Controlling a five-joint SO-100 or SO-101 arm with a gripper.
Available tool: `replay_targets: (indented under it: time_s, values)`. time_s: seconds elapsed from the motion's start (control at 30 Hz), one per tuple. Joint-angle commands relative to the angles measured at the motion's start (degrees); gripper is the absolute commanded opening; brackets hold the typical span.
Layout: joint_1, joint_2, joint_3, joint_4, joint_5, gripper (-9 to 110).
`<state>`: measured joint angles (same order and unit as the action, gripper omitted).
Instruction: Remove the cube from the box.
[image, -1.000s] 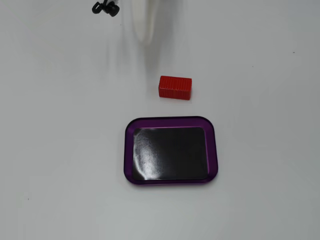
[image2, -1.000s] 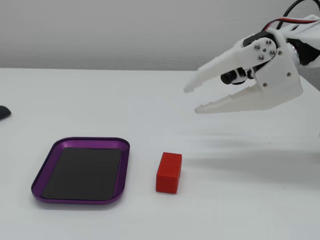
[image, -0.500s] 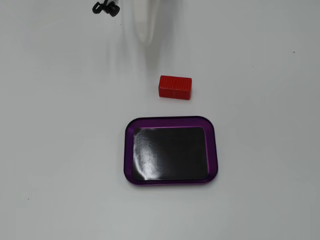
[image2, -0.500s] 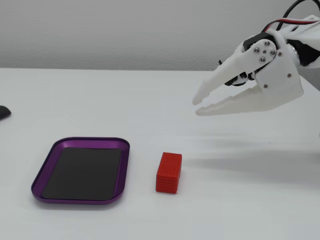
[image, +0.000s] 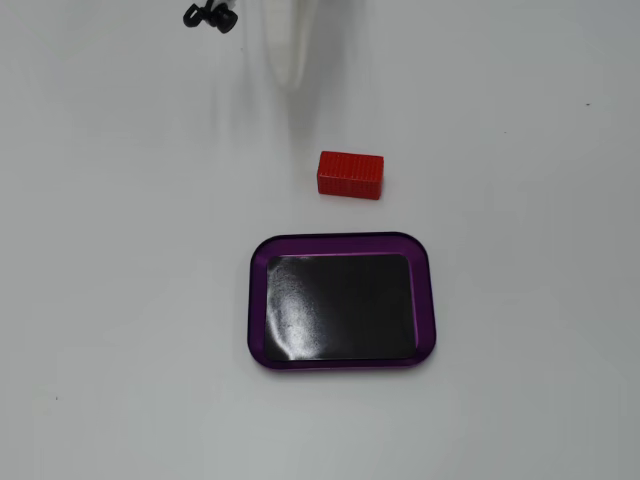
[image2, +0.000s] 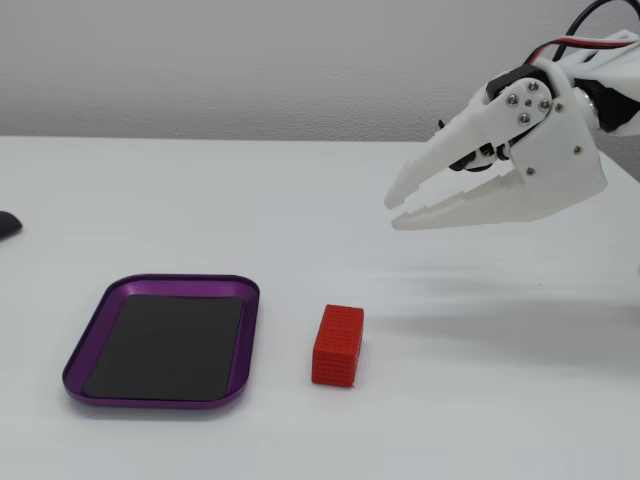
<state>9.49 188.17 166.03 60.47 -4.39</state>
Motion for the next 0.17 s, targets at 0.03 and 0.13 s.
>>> replay_targets:
  time_s: [0.03, 0.13]
  values:
    - [-0.26, 1.14, 0.26, 0.09, 0.09, 0]
    - [-0.26, 1.14, 0.26, 0.09, 0.09, 0]
